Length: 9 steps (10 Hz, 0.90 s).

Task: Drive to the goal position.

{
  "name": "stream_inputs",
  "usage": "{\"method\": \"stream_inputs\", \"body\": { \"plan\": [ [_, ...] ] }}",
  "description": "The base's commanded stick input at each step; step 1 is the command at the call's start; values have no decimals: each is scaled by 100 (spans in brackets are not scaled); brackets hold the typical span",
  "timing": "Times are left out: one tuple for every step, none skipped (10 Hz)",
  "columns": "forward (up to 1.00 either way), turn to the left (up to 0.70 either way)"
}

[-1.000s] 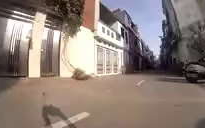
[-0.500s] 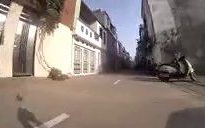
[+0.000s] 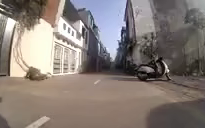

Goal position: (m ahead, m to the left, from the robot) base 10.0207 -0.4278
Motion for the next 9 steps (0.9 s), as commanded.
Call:
{"method": "stream_inputs", "body": {
  "plan": [
    [0, 0],
    [0, 0],
    [53, 0],
    [67, 0],
    [70, 0],
    [70, 0],
    [70, 0],
    [70, 0],
    [70, 0]
  ]
}}
